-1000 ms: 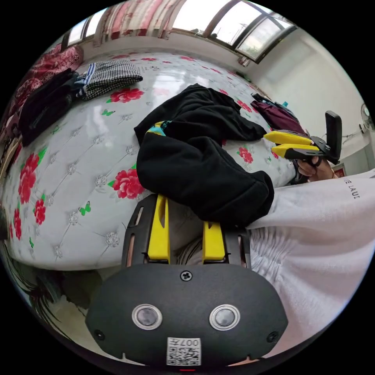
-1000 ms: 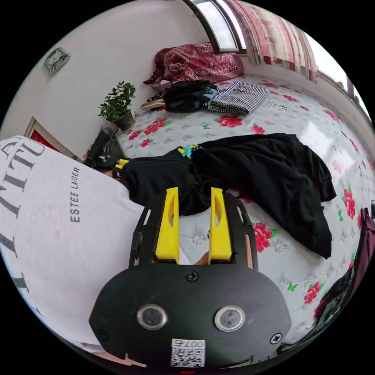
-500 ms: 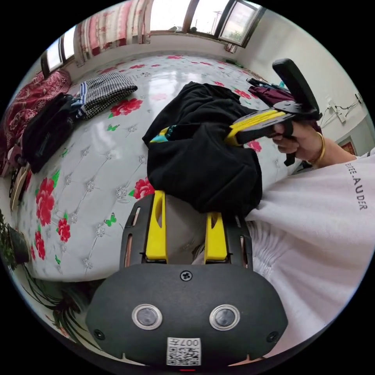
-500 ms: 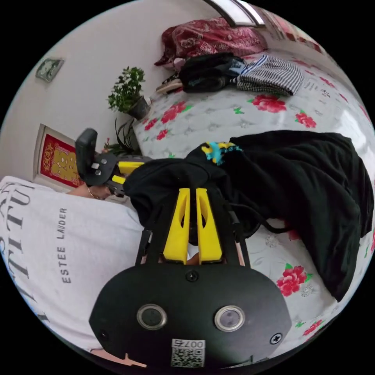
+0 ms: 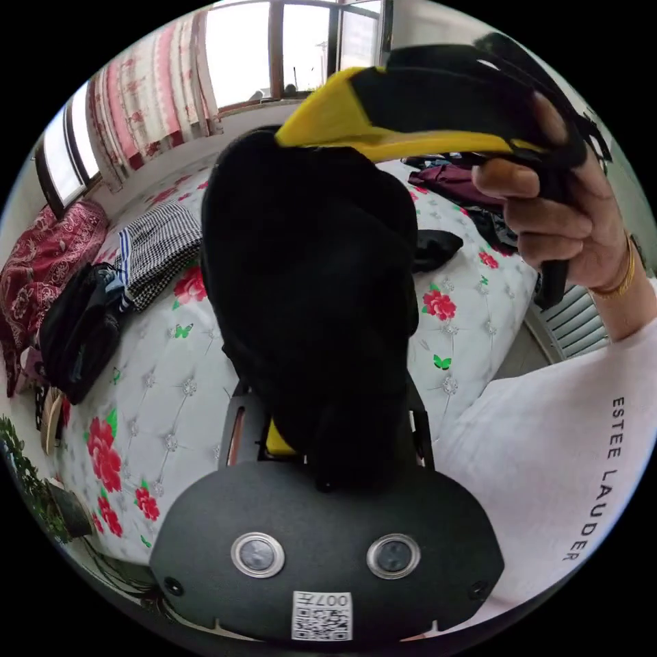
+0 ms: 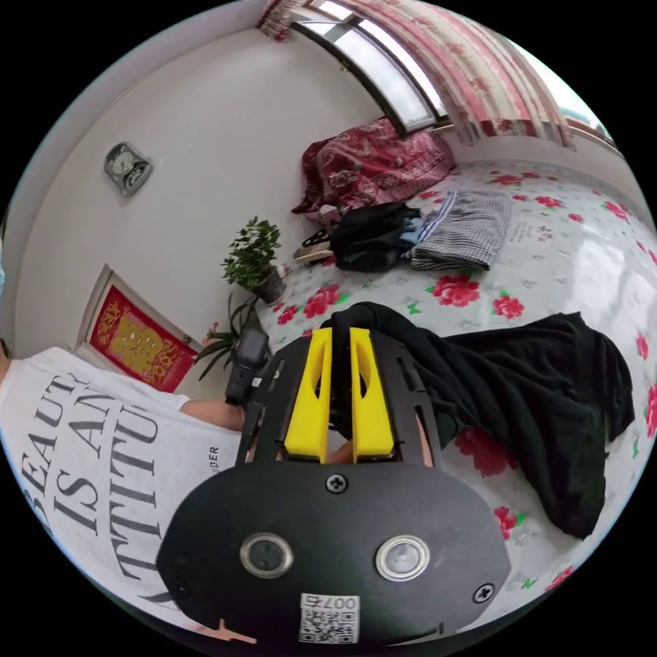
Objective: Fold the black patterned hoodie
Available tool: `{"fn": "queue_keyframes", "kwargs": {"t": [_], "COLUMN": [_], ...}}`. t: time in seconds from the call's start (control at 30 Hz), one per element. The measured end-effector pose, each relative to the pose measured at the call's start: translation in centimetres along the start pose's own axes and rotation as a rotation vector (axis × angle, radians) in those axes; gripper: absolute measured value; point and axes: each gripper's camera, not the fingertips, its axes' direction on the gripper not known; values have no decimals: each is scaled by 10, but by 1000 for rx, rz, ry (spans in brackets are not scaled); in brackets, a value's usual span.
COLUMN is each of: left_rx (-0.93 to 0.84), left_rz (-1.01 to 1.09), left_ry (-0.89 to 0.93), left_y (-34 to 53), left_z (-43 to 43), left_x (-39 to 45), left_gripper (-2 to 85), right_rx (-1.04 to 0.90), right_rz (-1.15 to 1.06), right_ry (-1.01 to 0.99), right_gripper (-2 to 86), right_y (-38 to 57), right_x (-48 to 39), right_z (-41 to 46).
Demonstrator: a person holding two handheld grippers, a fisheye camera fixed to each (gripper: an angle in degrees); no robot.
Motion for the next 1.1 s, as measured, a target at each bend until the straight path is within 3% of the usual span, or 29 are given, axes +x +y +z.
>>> {"fn": "queue_keyframes", "kwargs": {"t": [0.1, 0.23, 0.4, 0.5, 0.6, 0.7, 0.87, 1.0, 1.1], "left_rx": [67, 205, 370, 441, 453, 473, 480, 597, 740], "left_rz": [-141, -286, -351, -281, -178, -113, 35, 157, 232], "left_ry": [123, 283, 602, 697, 666, 623, 430, 346, 200], "left_y": [8, 14, 13, 10, 6, 8, 21, 21, 22], "left_z": [-26, -65, -100, -125, -155, -183, -240, -305, -376], "left_x": [-33, -67, -83, -70, -45, -28, -20, -3, 19], "left_gripper": [73, 62, 63, 64, 64, 64, 64, 55, 24], "right_rx": [13, -21, -36, 28, 100, 24, 318, 410, 497], "right_rz": [123, 294, 237, 139, 55, -55, -8, -339, -413], "right_ry": [113, 3, -107, 104, 316, 321, 384, 682, 818], "right_gripper": [79, 104, 132, 144, 149, 118, 81, 76, 75], "right_y": [45, 116, 130, 110, 95, 89, 73, 48, 43], "right_x": [33, 55, 18, -17, -40, -62, -104, -221, -291], "right_z": [-35, -43, -17, -23, -38, -40, -157, -243, -295]}}
